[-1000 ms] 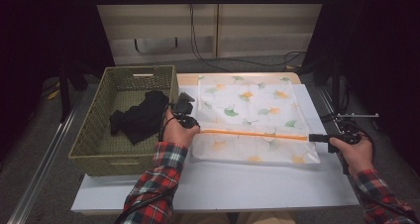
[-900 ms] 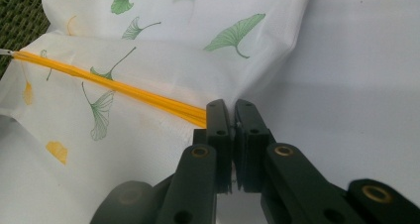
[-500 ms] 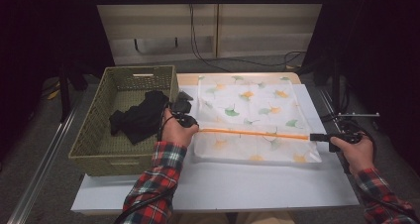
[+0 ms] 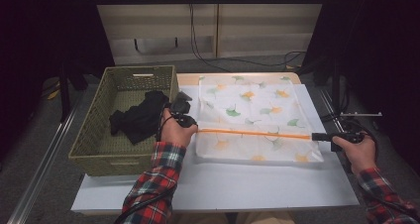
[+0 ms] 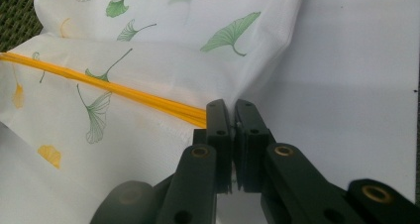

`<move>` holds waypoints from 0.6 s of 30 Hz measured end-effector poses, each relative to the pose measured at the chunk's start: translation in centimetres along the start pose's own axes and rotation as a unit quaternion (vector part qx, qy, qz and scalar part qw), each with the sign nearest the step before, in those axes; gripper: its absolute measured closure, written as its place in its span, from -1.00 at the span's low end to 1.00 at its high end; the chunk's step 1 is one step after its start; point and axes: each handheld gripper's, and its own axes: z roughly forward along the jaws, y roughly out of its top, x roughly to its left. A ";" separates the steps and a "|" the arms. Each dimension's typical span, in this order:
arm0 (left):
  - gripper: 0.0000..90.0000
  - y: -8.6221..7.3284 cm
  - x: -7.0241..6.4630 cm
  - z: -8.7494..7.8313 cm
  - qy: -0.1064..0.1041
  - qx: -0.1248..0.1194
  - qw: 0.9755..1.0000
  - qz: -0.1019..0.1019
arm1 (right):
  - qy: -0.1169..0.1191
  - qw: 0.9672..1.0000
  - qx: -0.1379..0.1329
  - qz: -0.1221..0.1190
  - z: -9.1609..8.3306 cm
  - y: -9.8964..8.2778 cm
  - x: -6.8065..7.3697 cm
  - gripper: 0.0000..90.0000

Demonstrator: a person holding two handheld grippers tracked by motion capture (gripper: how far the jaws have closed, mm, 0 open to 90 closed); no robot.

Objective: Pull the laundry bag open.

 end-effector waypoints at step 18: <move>1.00 -0.2 0.1 -0.3 0.009 -0.001 1.000 -0.001 | -0.003 1.000 0.001 0.003 -0.2 0.2 -0.5 0.93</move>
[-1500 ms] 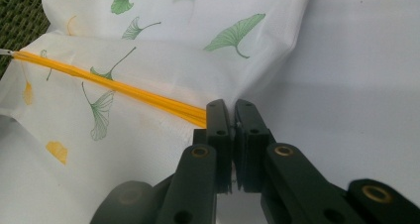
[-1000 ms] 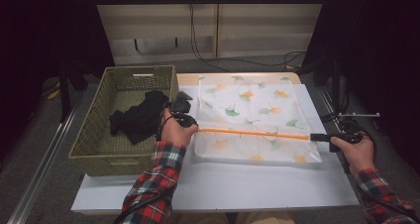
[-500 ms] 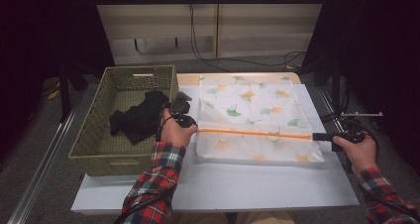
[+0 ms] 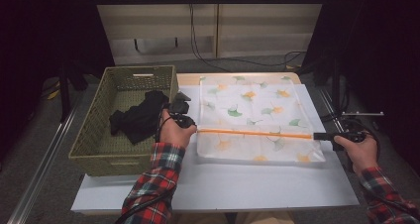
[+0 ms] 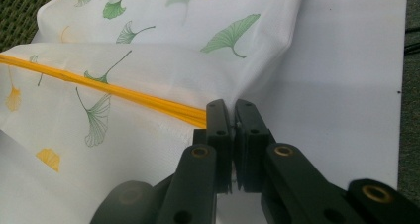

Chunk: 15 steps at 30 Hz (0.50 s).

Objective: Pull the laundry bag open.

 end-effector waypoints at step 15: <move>1.00 -0.2 0.0 -0.1 0.010 0.001 1.000 0.002 | 0.001 1.000 0.002 -0.001 0.1 0.1 0.1 0.93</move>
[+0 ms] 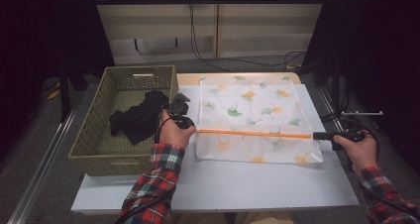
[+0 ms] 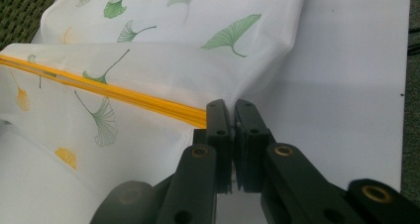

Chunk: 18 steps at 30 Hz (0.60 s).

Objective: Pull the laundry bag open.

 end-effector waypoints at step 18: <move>1.00 -0.7 -0.9 0.4 0.005 0.011 1.000 0.024 | -0.004 1.000 -0.002 -0.017 0.3 0.0 0.3 0.88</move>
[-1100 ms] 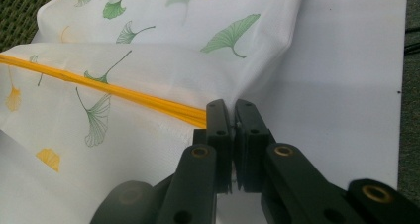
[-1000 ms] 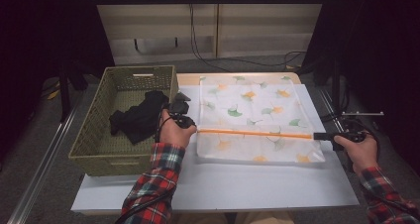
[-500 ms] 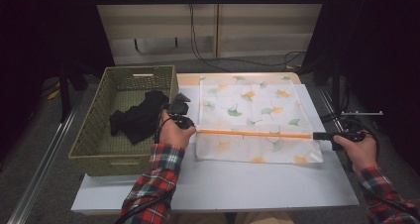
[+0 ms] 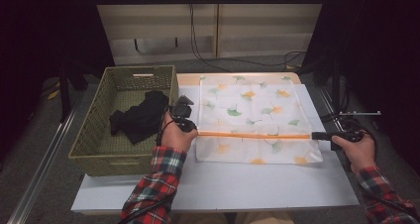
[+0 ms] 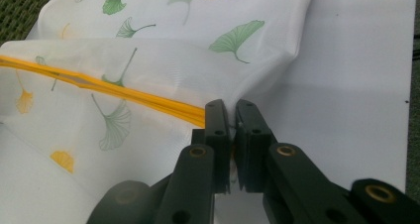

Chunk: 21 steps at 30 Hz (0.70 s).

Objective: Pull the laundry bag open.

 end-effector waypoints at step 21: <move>0.70 -0.8 -1.8 2.1 -0.037 -0.018 0.998 0.037 | -0.005 0.997 -0.046 -0.065 0.8 0.3 1.5 -0.09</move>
